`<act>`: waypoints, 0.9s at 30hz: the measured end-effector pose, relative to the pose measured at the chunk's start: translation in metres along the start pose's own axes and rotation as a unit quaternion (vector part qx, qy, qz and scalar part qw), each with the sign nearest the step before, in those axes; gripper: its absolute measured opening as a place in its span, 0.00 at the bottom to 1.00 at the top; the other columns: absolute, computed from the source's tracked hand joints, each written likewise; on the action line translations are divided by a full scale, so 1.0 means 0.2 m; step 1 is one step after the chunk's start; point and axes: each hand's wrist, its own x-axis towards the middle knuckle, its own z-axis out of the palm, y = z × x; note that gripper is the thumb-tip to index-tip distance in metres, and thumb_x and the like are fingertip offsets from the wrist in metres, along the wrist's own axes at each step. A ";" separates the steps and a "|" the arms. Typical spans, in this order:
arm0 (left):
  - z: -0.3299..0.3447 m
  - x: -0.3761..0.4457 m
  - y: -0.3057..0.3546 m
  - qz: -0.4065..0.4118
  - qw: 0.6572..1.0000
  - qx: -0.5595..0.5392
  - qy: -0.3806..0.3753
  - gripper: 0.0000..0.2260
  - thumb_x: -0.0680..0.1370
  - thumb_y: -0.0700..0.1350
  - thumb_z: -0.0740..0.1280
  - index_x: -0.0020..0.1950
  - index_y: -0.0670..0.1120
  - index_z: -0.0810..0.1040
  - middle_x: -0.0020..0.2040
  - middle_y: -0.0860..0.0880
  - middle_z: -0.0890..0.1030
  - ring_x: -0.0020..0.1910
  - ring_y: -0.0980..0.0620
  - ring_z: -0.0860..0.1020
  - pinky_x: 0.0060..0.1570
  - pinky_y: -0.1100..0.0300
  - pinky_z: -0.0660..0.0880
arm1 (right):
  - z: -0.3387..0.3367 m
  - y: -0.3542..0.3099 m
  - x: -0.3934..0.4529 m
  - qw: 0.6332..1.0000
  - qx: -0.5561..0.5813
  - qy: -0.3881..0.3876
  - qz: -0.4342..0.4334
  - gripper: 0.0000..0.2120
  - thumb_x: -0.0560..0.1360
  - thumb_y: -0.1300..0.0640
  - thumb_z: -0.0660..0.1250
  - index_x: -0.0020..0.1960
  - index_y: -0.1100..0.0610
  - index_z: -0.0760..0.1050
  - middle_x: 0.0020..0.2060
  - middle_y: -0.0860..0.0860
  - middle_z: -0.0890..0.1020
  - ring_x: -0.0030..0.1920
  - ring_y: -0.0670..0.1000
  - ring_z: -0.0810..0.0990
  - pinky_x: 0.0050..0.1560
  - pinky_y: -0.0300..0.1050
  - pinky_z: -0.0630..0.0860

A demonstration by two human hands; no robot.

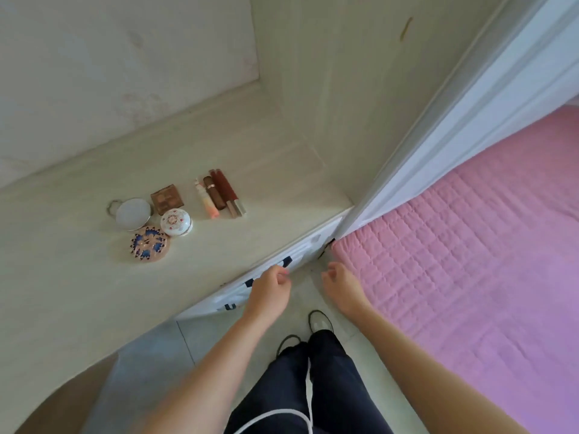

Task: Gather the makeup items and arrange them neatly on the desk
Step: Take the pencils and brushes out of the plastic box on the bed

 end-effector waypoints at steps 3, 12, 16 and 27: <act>0.04 -0.09 0.04 0.089 0.991 0.098 -0.021 0.11 0.79 0.44 0.58 0.59 0.50 0.75 0.52 0.55 0.80 0.46 0.58 0.78 0.45 0.59 0.76 | 0.00 0.06 -0.17 0.999 -0.019 0.037 -0.004 0.21 0.80 0.56 0.57 0.72 0.59 0.63 0.67 0.55 0.72 0.66 0.54 0.71 0.60 0.42 0.67; 0.26 -0.35 0.23 0.359 0.882 0.303 -0.028 0.15 0.80 0.43 0.59 0.67 0.45 0.72 0.61 0.49 0.78 0.62 0.51 0.71 0.57 0.58 0.70 | -0.15 0.32 -0.61 0.960 -0.187 0.206 -0.034 0.19 0.81 0.54 0.55 0.69 0.61 0.65 0.65 0.54 0.72 0.66 0.56 0.67 0.67 0.47 0.65; 0.43 -0.52 0.35 0.443 0.842 0.298 -0.075 0.15 0.80 0.42 0.60 0.65 0.43 0.74 0.60 0.48 0.78 0.63 0.51 0.71 0.61 0.58 0.69 | -0.23 0.50 -0.82 0.950 -0.181 0.255 0.024 0.20 0.81 0.53 0.55 0.70 0.62 0.64 0.68 0.56 0.69 0.71 0.59 0.63 0.71 0.52 0.60; 1.20 -1.19 0.46 0.629 0.640 0.415 -0.149 0.16 0.76 0.40 0.64 0.65 0.42 0.74 0.61 0.46 0.78 0.66 0.46 0.71 0.68 0.54 0.67 | -0.31 1.28 -1.61 0.907 -0.094 0.362 0.193 0.24 0.82 0.52 0.54 0.74 0.62 0.59 0.73 0.56 0.64 0.76 0.59 0.54 0.75 0.54 0.52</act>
